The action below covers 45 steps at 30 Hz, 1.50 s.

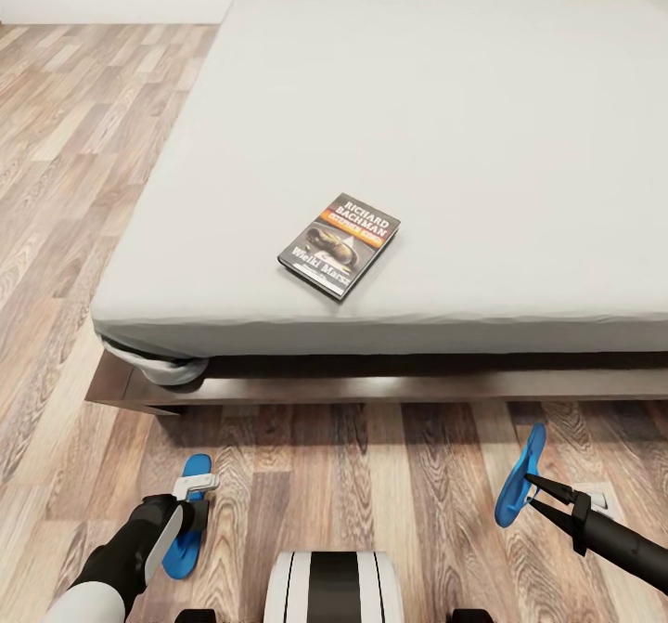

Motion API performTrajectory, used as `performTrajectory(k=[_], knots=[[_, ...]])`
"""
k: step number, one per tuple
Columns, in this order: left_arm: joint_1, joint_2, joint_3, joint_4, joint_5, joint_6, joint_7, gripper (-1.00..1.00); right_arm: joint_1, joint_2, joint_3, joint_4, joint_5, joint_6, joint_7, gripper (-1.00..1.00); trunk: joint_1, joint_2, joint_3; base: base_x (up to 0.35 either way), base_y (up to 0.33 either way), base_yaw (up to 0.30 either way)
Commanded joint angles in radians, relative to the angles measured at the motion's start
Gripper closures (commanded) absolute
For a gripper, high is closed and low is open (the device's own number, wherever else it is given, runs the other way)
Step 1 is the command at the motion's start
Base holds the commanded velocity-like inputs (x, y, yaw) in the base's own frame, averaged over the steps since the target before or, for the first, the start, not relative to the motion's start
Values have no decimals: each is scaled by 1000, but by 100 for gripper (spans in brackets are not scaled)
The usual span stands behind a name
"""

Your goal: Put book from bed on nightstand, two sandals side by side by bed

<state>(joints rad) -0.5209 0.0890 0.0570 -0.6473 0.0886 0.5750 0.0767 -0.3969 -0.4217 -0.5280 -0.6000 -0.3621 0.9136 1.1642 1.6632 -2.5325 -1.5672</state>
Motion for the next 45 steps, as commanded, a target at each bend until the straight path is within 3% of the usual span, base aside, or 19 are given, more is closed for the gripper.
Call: performTrajectory(k=[1, 16, 27, 37, 45], knots=[[0, 0, 0, -2, 10, 5, 7, 100, 0, 0, -1, 0, -1, 7, 0, 100, 0, 0, -1, 0, 0, 0], [0, 0, -3, -2, 7, -3, 6, 100, 0, 0, -1, 0, -1, 7, 0, 100, 1, -1, -12, 0, 0, 0], [1, 0, -3, -3, 5, -72, 6, 100, 0, 0, -1, 0, -1, 7, 0, 100, 1, -1, -12, 0, 0, 0], [0, 0, -2, 0, 5, -82, 6, 100, 0, 0, -1, 0, -1, 7, 0, 100, 1, -1, -12, 0, 0, 0], [0, 0, -2, 0, 5, -83, 6, 100, 0, 0, -1, 0, -1, 7, 0, 100, 5, -3, -43, 0, 0, 0]])
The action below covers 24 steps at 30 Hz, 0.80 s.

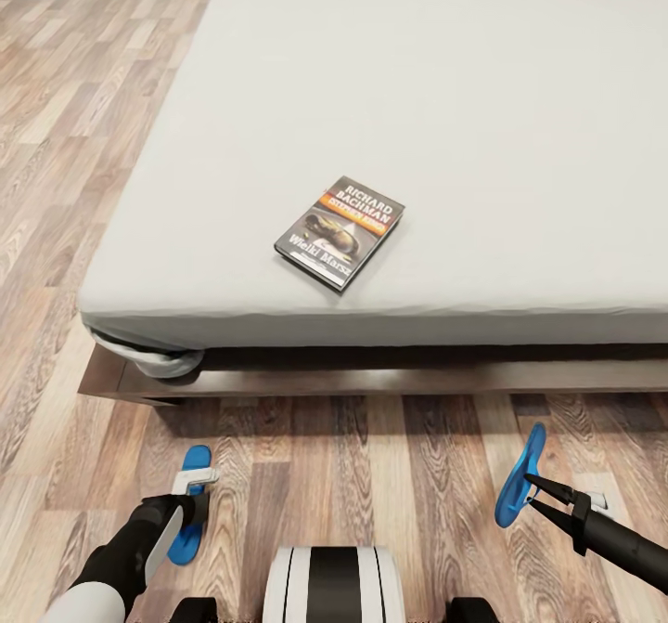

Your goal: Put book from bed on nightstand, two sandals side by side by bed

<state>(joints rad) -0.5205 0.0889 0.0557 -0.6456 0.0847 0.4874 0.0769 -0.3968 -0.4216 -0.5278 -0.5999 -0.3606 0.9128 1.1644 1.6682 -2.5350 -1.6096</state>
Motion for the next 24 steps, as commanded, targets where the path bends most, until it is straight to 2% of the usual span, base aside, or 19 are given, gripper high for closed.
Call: performTrajectory(k=[1, 9, 13, 19, 24], knots=[[0, 0, 0, -2, 9, 5, 6, 100, 0, 0, -1, 0, -3, 8, 0, 100, 0, 0, -5, 0, 0, 0], [0, 0, 0, -2, 9, 5, 6, 100, 0, 0, -1, 0, -3, 8, -1, 100, 4, -2, -35, 0, 0, 0], [0, 0, 0, -2, 9, 0, 6, 100, 0, 0, -1, 0, -3, 8, 0, 100, 4, -2, -35, 0, 0, 0], [0, 0, 0, -2, 9, -49, 5, 100, 0, 0, -1, 0, -3, 8, 0, 100, 4, -2, -35, 0, 0, 0], [0, 0, 0, -2, 9, -56, 4, 100, 0, 0, -1, 0, -3, 8, 0, 100, 4, -2, -35, 0, 0, 0]])
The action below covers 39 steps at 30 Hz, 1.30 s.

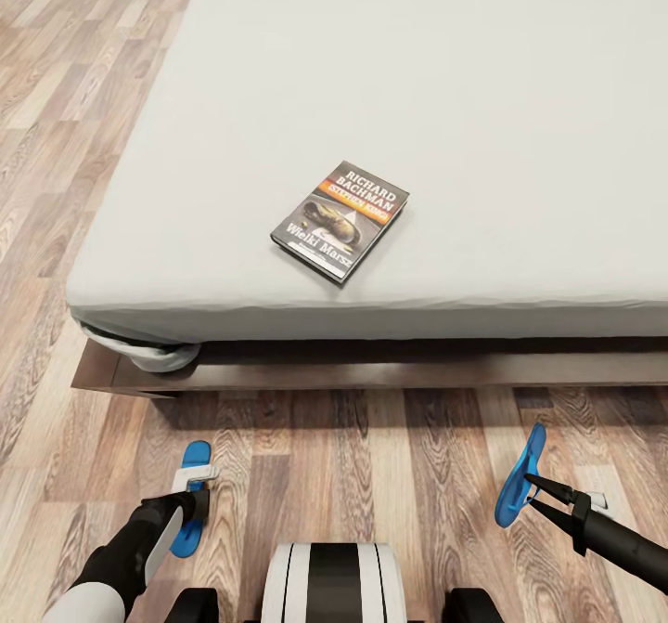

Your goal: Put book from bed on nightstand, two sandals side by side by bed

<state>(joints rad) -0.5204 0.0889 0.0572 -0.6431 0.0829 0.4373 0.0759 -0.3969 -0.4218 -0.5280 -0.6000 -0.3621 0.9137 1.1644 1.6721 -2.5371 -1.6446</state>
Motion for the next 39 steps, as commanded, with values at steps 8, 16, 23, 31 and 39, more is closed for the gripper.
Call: performTrajectory(k=[8, 16, 23, 31, 39], knots=[[0, 0, -2, -3, 12, -6, 5, 100, 0, 0, -1, 0, -1, 7, 0, 100, 1, -1, -8, 0, 0, 0], [0, 0, -2, -3, 13, -6, 5, 100, 0, 0, -1, 0, -1, 7, 0, 100, 4, -2, -35, 0, 0, 0], [0, 0, -2, -3, 13, -5, 6, 100, 0, 0, -1, 0, -1, 7, 0, 100, 4, -2, -35, 0, 0, 0], [0, 0, -1, -3, 14, -5, 5, 100, 0, 0, -1, 0, -1, 7, 0, 100, 4, -2, -35, 0, 0, 0], [0, 0, 0, -3, 13, -3, 4, 100, 0, 0, -1, 0, -1, 7, 0, 100, 3, -2, -24, 0, 0, 0]])
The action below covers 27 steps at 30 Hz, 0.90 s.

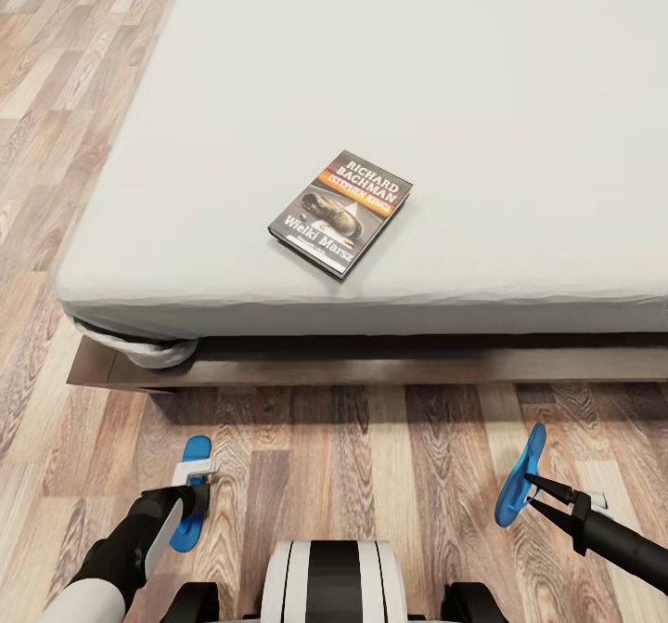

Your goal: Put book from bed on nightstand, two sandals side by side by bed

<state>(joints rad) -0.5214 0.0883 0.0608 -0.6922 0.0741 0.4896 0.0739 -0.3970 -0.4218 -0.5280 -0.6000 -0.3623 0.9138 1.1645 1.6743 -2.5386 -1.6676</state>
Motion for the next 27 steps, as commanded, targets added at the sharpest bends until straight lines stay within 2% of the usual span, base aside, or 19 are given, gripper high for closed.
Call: performTrajectory(k=[1, 6, 10, 27], knots=[[1, 1, -4, 46, 22, -56, 6, 100, 0, 0, -1, 0, -1, 7, 0, 100, 0, 0, -1, 0, 0, 0], [1, 1, -4, 46, 22, -55, 7, 100, 0, 0, -1, 0, -1, 7, 0, 100, 0, 0, -1, 0, 0, 0], [1, 1, -4, 46, 23, -54, 7, 100, 0, 0, -1, 0, -1, 7, 0, 100, -1, 1, 15, 0, 0, 0], [1, 1, -4, 46, 23, -53, 8, 100, 0, 0, -1, 0, -1, 7, 0, 100, -2, 1, 19, 0, 0, 0]])
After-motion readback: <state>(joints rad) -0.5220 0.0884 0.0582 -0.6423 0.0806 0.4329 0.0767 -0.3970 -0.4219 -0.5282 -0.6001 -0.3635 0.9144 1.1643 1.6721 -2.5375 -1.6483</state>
